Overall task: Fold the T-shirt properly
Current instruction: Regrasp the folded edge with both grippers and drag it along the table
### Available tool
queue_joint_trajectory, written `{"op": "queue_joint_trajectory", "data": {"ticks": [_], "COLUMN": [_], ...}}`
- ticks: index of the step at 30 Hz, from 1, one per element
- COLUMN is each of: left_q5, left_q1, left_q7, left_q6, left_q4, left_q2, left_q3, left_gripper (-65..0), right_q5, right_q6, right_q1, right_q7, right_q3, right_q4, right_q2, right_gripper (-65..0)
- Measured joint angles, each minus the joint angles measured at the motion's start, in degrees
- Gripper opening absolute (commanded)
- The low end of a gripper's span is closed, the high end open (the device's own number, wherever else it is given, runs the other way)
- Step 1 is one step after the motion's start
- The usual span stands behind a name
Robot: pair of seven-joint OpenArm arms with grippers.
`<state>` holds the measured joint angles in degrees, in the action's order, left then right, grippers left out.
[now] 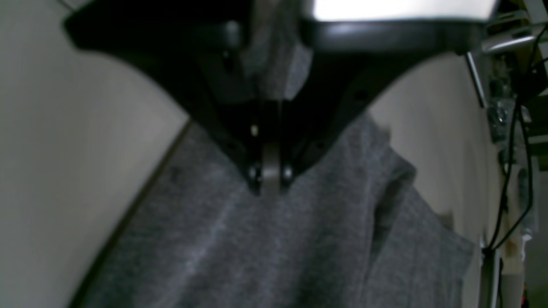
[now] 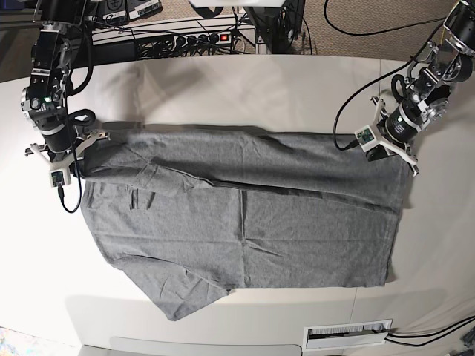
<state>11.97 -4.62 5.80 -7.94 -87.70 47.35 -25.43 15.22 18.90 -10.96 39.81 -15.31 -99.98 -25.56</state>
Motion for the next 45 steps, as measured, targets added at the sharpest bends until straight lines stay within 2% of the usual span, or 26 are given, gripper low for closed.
{"op": "queue_joint_trajectory", "data": {"ticks": [1, 3, 4, 5, 15, 18, 20, 25, 29, 32, 37, 44, 45], "left_q5": [1.09, 1.66, 1.68, 1.68, 1.7, 2.62, 3.23, 3.28, 3.28, 4.66, 6.03, 6.05, 6.03], "left_q1": [-0.26, -0.46, -0.46, -0.46, -0.42, -0.28, -0.46, -0.79, -0.74, -0.46, 0.59, 1.33, 1.36], "left_q7": [-0.15, -0.37, -0.37, -0.37, -0.31, 1.7, 3.89, 6.82, 8.37, 9.84, 12.22, 11.67, 10.91], "left_q6": [0.11, 0.39, 0.39, 0.39, 0.39, 0.37, 1.49, 1.46, 1.49, 1.46, 1.46, 1.49, 1.49], "left_q4": [-0.07, -0.11, -0.11, -0.11, -0.24, -1.25, -2.49, -6.25, -9.46, -11.28, -12.81, -12.81, -12.81], "left_q2": [0.0, 0.0, 0.0, 0.02, 0.0, -0.02, 0.0, 0.61, 0.59, 0.61, 0.61, 0.61, 0.61], "left_q3": [0.02, 0.02, 0.02, 0.02, 0.02, 0.0, -0.13, -0.39, -0.39, -0.39, -0.39, -0.39, -0.39], "left_gripper": [-65.0, -65.0, -65.0, -65.0, -65.0, -65.0, -65.0, -65.0, -65.0, -65.0, -65.0, -64.8, -62.7], "right_q5": [-0.44, -2.84, -4.46, -5.51, -6.27, -0.85, 1.36, 1.42, 1.38, 1.36, 1.18, -9.55, -10.6], "right_q6": [0.02, 0.02, 0.0, -0.17, -0.33, -0.39, -0.2, -0.2, -0.22, -0.26, -0.07, 0.15, 0.17], "right_q1": [-0.02, 0.07, 0.39, 0.79, 1.14, 1.14, 1.16, 0.94, 0.79, 0.81, 0.79, 1.29, 1.6], "right_q7": [0.0, -0.35, -0.37, -0.31, 1.53, 1.95, 2.97, 3.72, 4.35, 5.27, 6.67, 3.87, 3.34], "right_q3": [0.0, 0.0, -0.02, -0.02, -0.02, -0.02, -0.02, 0.0, 0.0, 0.85, 6.08, 14.75, 15.67], "right_q4": [0.0, 0.0, 0.0, 0.0, -5.2, -7.15, -7.19, -7.15, -7.15, -7.15, -7.13, -7.1, -7.1], "right_q2": [0.04, 0.04, 0.04, 0.02, 0.04, 0.04, 0.39, 2.93, 3.06, 3.04, 2.99, 2.99, 2.99], "right_gripper": [-61.1, -47.5, -43.7, -43.1, -43.1, -43.5, -46.6, -57.5, -65.0, -65.0, -65.0, -65.0, -65.0]}}
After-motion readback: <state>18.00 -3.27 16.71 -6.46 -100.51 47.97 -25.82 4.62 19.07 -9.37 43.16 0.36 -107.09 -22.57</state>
